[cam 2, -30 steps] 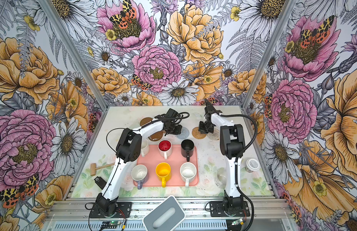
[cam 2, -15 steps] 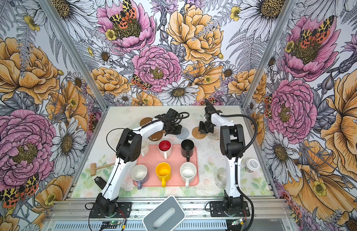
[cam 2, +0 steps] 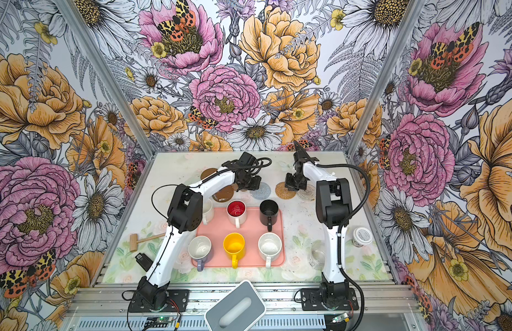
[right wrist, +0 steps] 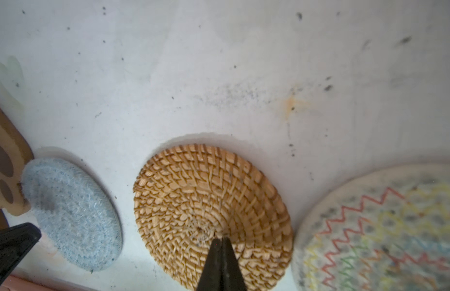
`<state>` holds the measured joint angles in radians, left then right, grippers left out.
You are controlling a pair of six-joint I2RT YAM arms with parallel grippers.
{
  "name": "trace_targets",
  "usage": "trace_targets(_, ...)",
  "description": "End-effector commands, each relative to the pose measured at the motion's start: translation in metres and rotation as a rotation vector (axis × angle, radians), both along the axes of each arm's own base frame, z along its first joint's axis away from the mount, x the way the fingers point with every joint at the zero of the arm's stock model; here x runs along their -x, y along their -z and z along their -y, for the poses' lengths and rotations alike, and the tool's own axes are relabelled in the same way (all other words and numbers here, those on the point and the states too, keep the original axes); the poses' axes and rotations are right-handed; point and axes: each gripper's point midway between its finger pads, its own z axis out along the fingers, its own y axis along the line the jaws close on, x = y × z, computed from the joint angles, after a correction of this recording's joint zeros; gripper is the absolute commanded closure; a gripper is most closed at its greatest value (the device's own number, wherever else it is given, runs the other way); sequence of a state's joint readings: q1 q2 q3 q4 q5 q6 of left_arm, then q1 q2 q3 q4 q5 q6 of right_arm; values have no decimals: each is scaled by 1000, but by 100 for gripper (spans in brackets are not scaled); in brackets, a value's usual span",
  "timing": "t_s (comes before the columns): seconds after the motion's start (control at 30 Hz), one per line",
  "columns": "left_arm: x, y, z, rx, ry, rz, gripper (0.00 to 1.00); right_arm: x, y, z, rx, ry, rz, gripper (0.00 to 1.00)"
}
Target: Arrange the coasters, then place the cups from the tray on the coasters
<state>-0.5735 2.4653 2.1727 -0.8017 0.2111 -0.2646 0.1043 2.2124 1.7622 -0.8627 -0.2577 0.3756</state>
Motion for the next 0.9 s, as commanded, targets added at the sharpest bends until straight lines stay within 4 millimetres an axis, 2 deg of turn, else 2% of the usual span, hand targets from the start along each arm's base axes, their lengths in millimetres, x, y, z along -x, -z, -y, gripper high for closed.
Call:
trace_targets(0.0, -11, -12, -2, 17, -32, 24, 100, -9, -48, -3, -12, 12, 111, 89)
trace_targets(0.1, -17, -30, -6, 42, -35, 46, 100, -7, -63, -8, -18, 3, 146, 83)
trace_targets(0.17, -21, -40, -17, 41, -59, 60, 100, -4, -71, -10, -10, 0, 164, 80)
trace_targets(0.23, -29, -49, -39, 25, -108, 76, 97, -1, -80, -13, 7, -6, 189, 77)
trace_targets(0.4, -49, -62, -101, -45, -211, 120, 81, 8, -98, -24, 32, -27, 244, 71)
trace_targets(0.47, -56, -64, -125, -96, -233, 129, 71, 12, -104, -29, 39, -35, 264, 68)
trace_targets(0.6, -65, -62, -165, -218, -270, 147, 63, 16, -112, -33, 45, -27, 295, 59)
trace_targets(0.67, -70, -60, -180, -266, -283, 155, 49, 19, -114, -34, 42, -15, 307, 53)
trace_targets(0.87, -82, -50, -199, -313, -311, 159, 34, 28, -109, -37, 24, 17, 316, 50)
